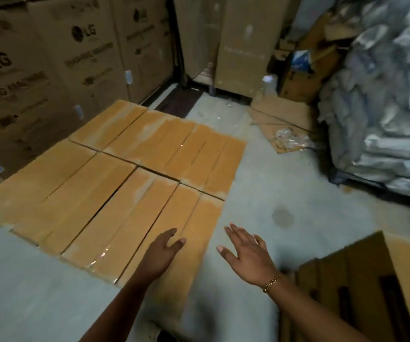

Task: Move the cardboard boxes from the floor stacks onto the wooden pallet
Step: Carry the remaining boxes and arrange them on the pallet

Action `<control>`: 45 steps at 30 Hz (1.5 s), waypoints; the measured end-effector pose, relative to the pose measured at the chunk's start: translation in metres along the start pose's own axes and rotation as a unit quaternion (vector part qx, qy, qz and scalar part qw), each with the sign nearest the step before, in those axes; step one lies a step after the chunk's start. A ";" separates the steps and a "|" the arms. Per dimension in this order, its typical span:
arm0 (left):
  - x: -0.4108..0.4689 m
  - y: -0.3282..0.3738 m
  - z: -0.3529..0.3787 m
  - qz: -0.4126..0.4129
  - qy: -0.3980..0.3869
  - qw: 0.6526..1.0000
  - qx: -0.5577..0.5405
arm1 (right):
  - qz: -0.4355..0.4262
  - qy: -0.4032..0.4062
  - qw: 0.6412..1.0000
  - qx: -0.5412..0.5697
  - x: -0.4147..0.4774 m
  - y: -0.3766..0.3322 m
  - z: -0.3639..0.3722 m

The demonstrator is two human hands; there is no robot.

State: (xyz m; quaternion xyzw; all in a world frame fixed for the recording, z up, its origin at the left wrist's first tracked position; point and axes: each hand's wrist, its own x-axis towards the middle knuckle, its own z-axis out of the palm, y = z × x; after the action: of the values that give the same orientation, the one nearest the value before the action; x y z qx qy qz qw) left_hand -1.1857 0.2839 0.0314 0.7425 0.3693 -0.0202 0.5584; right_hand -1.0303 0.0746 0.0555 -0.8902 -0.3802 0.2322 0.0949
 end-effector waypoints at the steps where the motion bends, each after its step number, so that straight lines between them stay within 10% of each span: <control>1: -0.005 0.014 0.021 0.012 -0.019 1.000 0.008 | 0.021 0.009 1.000 0.016 -0.020 0.018 -0.006; 26: -0.107 0.137 0.382 0.130 -0.449 0.862 0.195 | 0.426 0.264 0.815 0.290 -0.369 0.246 0.014; 33: -0.144 0.126 0.467 0.089 -0.452 0.866 0.195 | 0.442 0.292 0.776 0.342 -0.453 0.352 0.021; 45: -0.230 0.090 0.573 0.003 -0.346 0.934 0.085 | 0.412 0.215 0.807 0.365 -0.519 0.490 0.039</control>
State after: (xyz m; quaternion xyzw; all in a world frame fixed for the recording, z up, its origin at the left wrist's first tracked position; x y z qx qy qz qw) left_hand -1.0819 -0.3299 -0.0087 0.7354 0.1479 -0.3053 0.5867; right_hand -1.0520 -0.6395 0.0288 -0.8901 0.1656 0.1738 0.3875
